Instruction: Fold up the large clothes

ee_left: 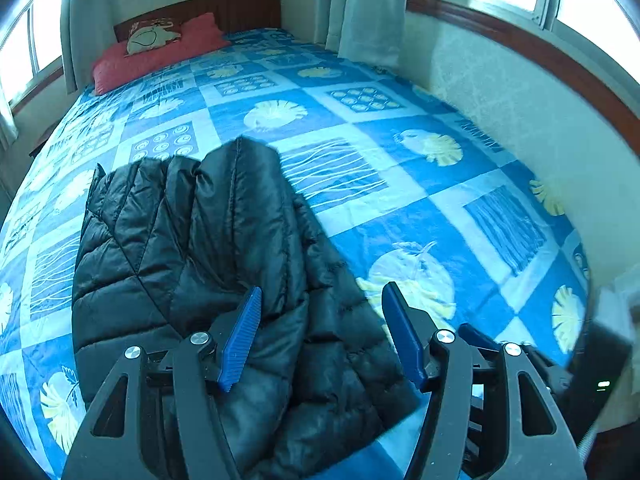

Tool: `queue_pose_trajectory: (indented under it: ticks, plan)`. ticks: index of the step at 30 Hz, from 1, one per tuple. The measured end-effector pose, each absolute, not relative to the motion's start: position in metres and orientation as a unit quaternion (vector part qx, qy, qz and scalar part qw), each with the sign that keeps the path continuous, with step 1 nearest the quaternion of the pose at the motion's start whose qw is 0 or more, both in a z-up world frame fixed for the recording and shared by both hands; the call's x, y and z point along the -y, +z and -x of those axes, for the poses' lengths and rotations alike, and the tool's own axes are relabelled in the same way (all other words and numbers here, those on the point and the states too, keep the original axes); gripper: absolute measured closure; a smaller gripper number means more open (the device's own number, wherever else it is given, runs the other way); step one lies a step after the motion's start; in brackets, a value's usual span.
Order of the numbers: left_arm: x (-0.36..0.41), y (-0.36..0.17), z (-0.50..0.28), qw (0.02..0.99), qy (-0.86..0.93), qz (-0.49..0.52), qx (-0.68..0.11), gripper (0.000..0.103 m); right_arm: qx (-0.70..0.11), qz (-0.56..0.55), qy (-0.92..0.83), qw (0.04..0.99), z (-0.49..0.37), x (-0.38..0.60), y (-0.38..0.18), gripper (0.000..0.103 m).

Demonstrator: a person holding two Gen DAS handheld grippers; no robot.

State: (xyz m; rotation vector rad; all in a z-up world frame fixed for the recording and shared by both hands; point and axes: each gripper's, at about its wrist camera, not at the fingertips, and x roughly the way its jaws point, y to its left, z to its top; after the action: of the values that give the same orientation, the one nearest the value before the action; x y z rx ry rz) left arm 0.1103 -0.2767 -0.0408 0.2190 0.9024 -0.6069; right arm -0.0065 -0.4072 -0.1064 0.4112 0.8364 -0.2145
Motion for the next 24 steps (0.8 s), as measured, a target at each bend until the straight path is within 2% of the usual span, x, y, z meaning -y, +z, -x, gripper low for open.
queue_pose_trajectory:
  ticks: [10,24]
  plan:
    - [0.271,-0.009,-0.081,0.869,-0.307,-0.126,-0.368,0.04,-0.394,-0.193,-0.108,0.892,0.012,0.407,-0.095,0.048]
    - [0.151,0.005,-0.113,0.906,-0.223,-0.045,-0.357,0.04,-0.384,-0.154,-0.075,0.907,-0.016,0.36,-0.063,0.048]
